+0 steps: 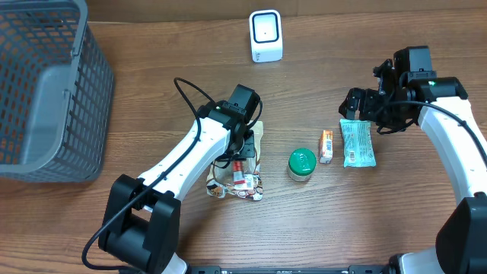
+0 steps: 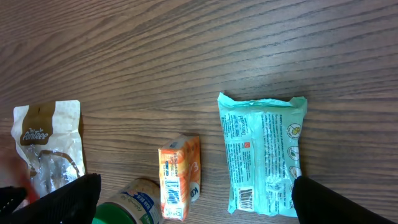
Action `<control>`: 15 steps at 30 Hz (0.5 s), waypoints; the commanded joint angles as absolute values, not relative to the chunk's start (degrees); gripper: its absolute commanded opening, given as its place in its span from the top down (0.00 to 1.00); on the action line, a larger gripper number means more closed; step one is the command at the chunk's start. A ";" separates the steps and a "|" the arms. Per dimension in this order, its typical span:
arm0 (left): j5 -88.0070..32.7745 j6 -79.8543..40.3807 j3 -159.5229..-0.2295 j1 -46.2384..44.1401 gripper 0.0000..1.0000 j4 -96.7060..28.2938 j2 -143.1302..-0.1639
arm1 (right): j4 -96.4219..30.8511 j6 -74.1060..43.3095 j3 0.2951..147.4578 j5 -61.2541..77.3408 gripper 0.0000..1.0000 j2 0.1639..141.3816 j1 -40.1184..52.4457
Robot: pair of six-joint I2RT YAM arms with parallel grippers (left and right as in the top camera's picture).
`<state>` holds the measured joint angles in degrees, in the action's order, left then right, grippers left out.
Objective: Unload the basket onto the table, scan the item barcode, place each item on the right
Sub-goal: 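Lower the snack bag onto the table left of the jar and release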
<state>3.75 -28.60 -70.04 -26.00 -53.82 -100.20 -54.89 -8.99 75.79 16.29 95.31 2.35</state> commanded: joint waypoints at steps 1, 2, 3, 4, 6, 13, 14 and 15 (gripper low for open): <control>6.94 -27.42 -69.06 -25.76 0.83 -53.89 -100.53 | -54.57 -9.13 76.25 16.60 0.00 94.30 2.66; 6.94 -27.42 -68.86 -25.76 0.82 -53.82 -100.55 | -54.57 -9.13 76.25 16.60 0.00 94.30 2.66; 6.94 -27.42 -68.71 -25.76 0.82 -53.71 -100.55 | -54.57 -9.13 76.25 16.60 0.00 94.30 2.66; 7.05 -27.42 -68.64 -25.76 0.81 -53.69 -100.62 | -54.57 -9.13 76.25 16.60 0.00 94.30 2.66; 7.05 -27.42 -68.62 -25.80 0.80 -53.56 -100.77 | -54.57 -9.13 76.25 16.60 0.00 94.30 2.66; 7.03 -27.44 -68.62 -25.80 0.61 -53.01 -100.97 | -54.57 -9.13 76.25 16.60 0.00 94.30 2.66; 7.03 -27.46 -68.62 -25.80 0.61 -52.99 -100.97 | -54.57 -9.13 76.25 16.60 0.00 94.30 2.66; 7.03 -27.46 -68.60 -25.82 0.61 -52.95 -100.97 | -54.57 -9.13 76.25 16.60 0.00 94.30 2.66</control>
<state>6.13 -28.05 -69.01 -26.00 -53.15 -100.42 -54.92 -9.02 75.79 16.32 95.31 2.35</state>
